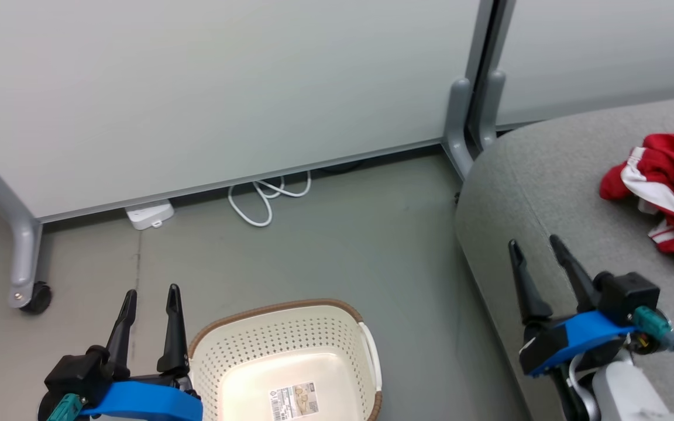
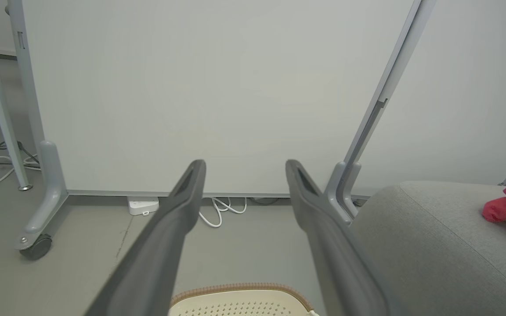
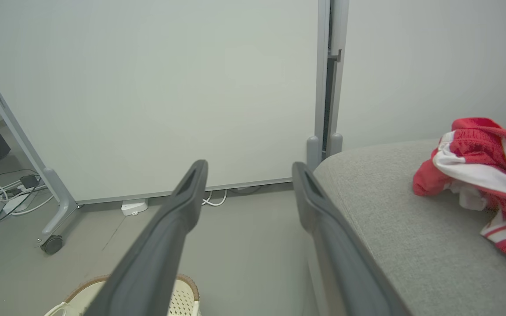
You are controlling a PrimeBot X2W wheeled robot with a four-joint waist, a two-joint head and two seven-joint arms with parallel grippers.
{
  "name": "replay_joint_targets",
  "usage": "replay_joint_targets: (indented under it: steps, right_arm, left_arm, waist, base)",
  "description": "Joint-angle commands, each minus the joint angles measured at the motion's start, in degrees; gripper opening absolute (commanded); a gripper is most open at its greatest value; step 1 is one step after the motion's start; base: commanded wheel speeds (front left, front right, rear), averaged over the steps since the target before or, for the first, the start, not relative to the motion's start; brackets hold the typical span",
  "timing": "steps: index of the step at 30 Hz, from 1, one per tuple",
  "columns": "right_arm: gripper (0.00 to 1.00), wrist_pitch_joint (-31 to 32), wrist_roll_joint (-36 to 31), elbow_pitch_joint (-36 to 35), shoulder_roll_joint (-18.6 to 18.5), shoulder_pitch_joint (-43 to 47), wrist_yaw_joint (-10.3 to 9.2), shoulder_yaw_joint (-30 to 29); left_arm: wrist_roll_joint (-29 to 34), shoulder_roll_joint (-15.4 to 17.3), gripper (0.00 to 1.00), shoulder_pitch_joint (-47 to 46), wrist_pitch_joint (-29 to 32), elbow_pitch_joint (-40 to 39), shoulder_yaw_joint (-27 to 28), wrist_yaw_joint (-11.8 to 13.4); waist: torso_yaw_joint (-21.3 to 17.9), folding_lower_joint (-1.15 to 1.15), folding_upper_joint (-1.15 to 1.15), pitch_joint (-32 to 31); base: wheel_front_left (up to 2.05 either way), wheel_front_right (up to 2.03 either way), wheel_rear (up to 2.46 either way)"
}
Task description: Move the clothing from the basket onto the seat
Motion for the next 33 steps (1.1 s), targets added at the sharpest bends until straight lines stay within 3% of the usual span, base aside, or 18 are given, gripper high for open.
replay_joint_targets:
  steps: [1,24,25,33]
  right_arm:
    - [1.00,0.4,-0.6,-0.9,0.7,1.6,0.02,0.1]
    - [1.00,4.1,-1.7,-6.8,3.4,6.1,0.02,-0.1]
    - [0.00,4.0,-2.0,-6.3,3.2,5.4,0.00,-0.2]
    - [0.00,5.0,1.1,-4.0,3.2,6.1,-0.01,-0.7]
  left_arm:
    - [0.5,0.0,1.00,0.7,-0.1,0.5,0.5,-0.4]
    - [1.1,-1.7,1.00,2.2,-0.1,2.0,3.5,-0.3]
    - [1.1,-1.7,0.00,1.9,0.0,2.1,3.6,-0.2]
    - [-1.7,-2.2,0.00,2.6,1.2,4.2,3.8,-0.2]
  waist:
    - [1.2,0.01,0.00,-0.9]
    - [2.4,0.01,0.00,-0.9]
    - [2.4,0.02,0.00,-0.9]
    - [2.5,0.02,0.00,-0.9]
  base:
    - [0.00,0.00,0.00]
    - [0.00,0.00,0.00]
    - [0.00,0.00,0.00]
    - [0.00,0.00,0.00]
